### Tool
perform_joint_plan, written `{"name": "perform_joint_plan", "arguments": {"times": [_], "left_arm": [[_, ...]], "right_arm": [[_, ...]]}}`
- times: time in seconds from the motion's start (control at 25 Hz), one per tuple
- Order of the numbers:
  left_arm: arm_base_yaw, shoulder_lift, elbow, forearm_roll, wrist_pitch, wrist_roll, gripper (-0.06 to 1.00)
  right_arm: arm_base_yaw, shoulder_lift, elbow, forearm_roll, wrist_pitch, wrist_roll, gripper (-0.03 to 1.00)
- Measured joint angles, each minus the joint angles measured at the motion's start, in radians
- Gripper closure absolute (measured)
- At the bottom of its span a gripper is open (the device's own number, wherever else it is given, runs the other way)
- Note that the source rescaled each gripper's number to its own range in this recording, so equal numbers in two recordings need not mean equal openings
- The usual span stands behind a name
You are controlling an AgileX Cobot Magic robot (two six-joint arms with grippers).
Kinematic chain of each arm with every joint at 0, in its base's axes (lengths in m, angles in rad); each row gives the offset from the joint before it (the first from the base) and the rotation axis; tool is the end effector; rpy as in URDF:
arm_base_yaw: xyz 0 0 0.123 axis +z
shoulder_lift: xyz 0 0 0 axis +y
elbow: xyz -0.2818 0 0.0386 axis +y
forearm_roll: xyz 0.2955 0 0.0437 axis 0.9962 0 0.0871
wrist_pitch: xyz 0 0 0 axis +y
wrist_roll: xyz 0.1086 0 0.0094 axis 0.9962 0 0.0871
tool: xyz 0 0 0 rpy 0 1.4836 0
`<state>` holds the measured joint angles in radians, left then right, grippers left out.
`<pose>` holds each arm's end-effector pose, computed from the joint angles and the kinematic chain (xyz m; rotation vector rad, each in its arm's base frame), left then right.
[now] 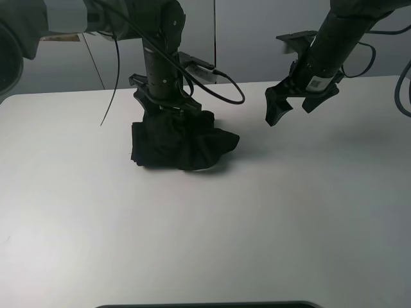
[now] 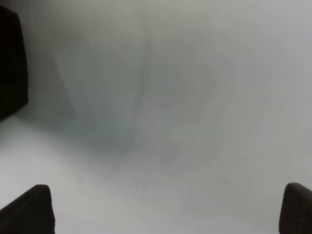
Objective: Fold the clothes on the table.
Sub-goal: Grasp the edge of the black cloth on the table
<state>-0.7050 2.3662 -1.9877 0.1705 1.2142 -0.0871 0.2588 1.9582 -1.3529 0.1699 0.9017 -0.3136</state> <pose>0.4122 -0.3279 0.1167 0.9940 2.8447 0.1873 0.4091 0.1233 0.1304 -0.7040 2.8960 0.2045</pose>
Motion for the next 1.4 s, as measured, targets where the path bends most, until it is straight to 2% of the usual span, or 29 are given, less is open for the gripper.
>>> {"name": "perform_joint_plan", "arguments": {"times": [0.12,0.32,0.44,0.64,1.0,1.4], "left_arm": [[0.045,-0.01,0.0,0.0,0.0,0.004,-0.04],[0.086,-0.018,0.0,-0.036,0.0,0.025,-0.04],[0.087,-0.03,0.0,-0.06,0.0,0.039,-0.04],[0.102,-0.06,0.0,-0.064,0.002,0.043,-0.04],[0.135,-0.06,0.0,-0.076,0.002,0.055,-0.04],[0.184,-0.06,0.0,-0.069,0.003,0.072,-0.04]], "right_arm": [[0.0,0.0,0.002,0.033,0.018,-0.064,-0.03],[0.0,0.0,0.002,0.222,0.04,-0.24,-0.03],[0.022,0.0,0.002,0.281,0.04,-0.331,-0.03],[0.117,0.0,0.002,0.291,0.033,-0.427,-0.03],[0.271,0.0,0.002,0.293,-0.126,-0.548,-0.03],[0.348,0.051,0.015,0.259,-0.258,-0.622,-0.03]]}}
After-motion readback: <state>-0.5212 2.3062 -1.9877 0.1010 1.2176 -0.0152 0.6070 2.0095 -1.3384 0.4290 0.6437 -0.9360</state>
